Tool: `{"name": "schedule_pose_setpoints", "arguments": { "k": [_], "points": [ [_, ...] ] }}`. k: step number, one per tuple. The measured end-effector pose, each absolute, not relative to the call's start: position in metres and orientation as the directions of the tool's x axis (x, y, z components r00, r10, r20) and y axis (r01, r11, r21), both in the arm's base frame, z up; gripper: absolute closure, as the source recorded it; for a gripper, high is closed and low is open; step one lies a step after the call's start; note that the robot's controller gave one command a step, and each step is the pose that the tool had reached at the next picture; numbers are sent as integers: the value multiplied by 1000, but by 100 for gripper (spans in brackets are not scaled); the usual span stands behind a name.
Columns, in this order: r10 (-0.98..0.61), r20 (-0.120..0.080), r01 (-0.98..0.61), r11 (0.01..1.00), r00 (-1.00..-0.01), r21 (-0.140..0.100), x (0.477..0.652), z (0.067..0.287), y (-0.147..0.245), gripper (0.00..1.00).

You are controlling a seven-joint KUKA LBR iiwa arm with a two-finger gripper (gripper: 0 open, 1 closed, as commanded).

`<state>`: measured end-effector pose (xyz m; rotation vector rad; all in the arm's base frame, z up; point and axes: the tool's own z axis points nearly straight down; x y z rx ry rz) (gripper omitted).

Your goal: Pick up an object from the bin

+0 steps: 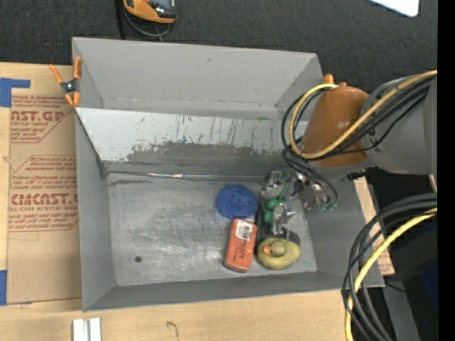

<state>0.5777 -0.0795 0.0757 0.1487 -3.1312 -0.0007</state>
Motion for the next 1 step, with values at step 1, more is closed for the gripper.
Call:
{"name": "schedule_pose_setpoints", "arguments": {
  "k": [1],
  "points": [
    [-95, 7, -95, 995, -995, 1, 578, 76, -80, 100]
  ]
}}
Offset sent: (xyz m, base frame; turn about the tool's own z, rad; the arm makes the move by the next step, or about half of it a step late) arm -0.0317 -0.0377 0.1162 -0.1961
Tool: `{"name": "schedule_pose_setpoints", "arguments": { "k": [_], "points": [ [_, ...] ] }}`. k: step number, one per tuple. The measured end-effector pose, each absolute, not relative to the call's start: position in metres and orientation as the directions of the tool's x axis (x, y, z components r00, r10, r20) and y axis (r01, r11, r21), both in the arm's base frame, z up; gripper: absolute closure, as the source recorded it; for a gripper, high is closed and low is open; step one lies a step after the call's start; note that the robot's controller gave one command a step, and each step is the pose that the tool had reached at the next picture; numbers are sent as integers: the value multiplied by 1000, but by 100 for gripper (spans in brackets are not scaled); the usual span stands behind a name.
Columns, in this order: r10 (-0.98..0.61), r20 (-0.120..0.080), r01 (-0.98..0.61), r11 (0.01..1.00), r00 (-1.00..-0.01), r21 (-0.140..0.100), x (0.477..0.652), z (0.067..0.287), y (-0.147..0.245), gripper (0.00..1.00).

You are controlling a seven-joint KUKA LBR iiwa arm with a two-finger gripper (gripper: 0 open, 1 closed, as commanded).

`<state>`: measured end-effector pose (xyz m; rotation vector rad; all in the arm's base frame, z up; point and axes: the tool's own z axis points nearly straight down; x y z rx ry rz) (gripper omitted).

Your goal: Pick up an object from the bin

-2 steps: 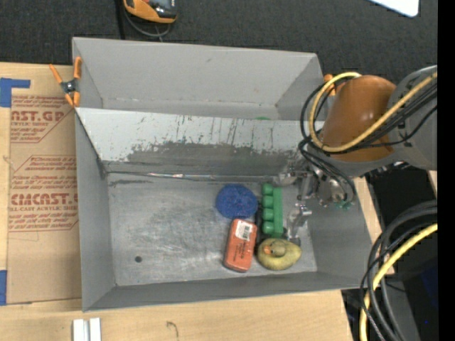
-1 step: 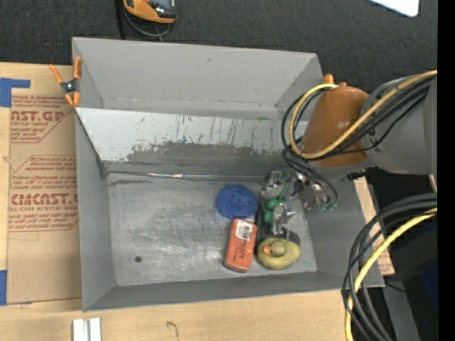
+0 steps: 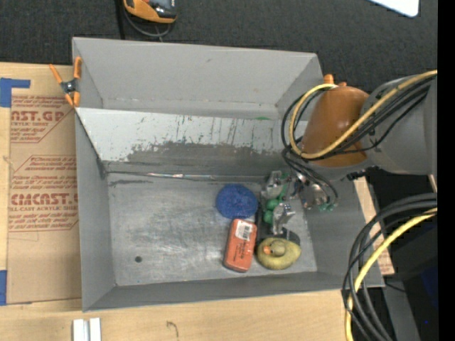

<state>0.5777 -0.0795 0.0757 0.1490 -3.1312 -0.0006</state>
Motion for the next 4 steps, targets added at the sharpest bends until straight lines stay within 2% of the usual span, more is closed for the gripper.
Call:
{"name": "schedule_pose_setpoints", "arguments": {
  "k": [1, 2, 3, 4],
  "points": [
    [-155, 5, -155, 988, -988, 3, 567, 105, -88, 100],
    [-192, -10, -192, 981, -981, -4, 568, 126, -97, 100],
    [-297, 4, -297, 955, -955, 3, 575, 163, -88, 0],
    [-386, -1, -386, 922, -922, 1, 585, 218, -81, 0]
  ]
}}
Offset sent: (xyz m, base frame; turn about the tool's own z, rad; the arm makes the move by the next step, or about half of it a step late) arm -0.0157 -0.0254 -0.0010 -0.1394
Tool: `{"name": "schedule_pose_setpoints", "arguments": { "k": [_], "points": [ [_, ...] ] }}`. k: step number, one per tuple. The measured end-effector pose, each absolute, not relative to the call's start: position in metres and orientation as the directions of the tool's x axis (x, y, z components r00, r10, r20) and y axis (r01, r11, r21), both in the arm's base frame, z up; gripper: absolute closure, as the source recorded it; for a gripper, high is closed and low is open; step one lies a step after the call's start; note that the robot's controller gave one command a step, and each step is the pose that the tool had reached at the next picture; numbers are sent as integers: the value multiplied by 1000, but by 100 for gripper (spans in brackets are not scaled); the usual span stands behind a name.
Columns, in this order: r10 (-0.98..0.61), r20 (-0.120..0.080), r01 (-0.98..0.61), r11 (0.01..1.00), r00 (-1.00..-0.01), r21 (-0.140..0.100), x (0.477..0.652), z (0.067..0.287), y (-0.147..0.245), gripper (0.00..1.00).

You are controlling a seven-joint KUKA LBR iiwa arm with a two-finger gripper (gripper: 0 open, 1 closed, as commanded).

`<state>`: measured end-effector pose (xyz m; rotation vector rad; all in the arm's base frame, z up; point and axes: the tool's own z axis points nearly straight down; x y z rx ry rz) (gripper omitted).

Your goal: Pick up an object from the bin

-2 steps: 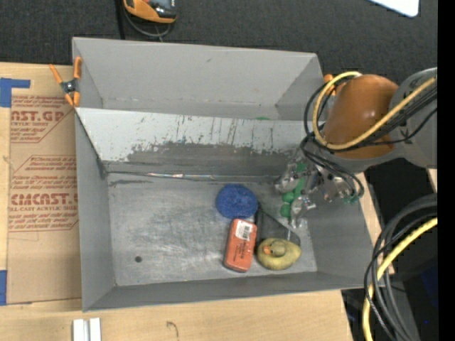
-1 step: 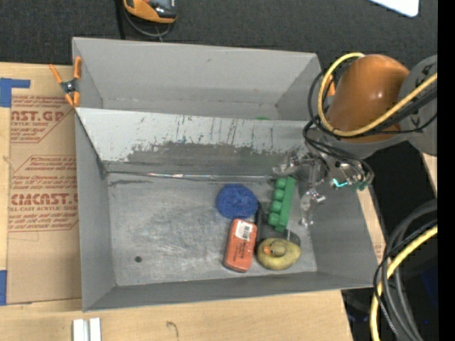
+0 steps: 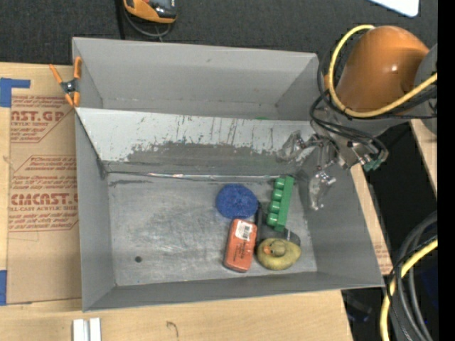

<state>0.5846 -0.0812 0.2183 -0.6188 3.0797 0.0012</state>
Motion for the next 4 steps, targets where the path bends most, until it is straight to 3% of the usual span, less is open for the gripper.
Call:
{"name": "schedule_pose_setpoints", "arguments": {
  "k": [1, 2, 3, 4],
  "points": [
    [-412, -13, -412, 911, -911, -6, 591, 199, -76, 0],
    [-525, -5, -525, 851, -851, -3, 583, 122, -75, 0],
    [-560, -6, -560, 828, -828, -2, 566, 73, -102, 100],
    [-560, -6, -560, 828, -828, -2, 566, 73, -102, 100]
  ]
}}
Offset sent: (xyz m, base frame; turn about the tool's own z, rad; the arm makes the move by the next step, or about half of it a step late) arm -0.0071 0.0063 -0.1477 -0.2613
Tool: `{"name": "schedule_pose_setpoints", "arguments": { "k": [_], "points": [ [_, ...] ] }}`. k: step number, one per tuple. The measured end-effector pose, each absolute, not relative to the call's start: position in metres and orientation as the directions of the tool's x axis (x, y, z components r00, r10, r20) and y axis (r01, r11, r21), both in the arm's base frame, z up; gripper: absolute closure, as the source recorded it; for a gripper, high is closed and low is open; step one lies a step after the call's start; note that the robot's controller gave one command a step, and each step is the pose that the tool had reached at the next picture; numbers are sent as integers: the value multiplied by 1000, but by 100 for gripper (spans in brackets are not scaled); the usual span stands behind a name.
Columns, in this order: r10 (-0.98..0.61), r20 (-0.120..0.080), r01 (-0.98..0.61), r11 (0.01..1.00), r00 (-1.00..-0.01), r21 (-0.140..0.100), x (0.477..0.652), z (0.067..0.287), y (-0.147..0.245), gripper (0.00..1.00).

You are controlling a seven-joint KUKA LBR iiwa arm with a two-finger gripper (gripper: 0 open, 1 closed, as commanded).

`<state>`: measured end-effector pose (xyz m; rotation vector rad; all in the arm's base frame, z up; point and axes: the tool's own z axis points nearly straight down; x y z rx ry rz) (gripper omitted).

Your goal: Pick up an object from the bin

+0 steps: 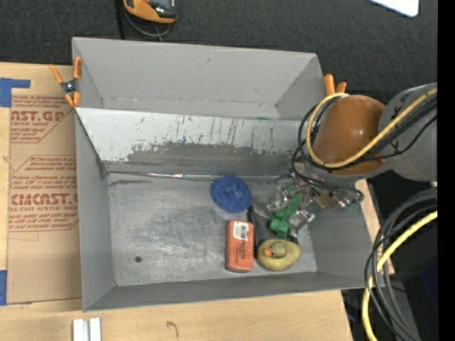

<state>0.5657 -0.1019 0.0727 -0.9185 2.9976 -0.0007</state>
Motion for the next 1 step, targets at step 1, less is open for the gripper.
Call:
{"name": "schedule_pose_setpoints", "arguments": {
  "k": [1],
  "points": [
    [-540, -4, -540, 841, -841, -2, 565, 209, -97, 100]
  ]
}}
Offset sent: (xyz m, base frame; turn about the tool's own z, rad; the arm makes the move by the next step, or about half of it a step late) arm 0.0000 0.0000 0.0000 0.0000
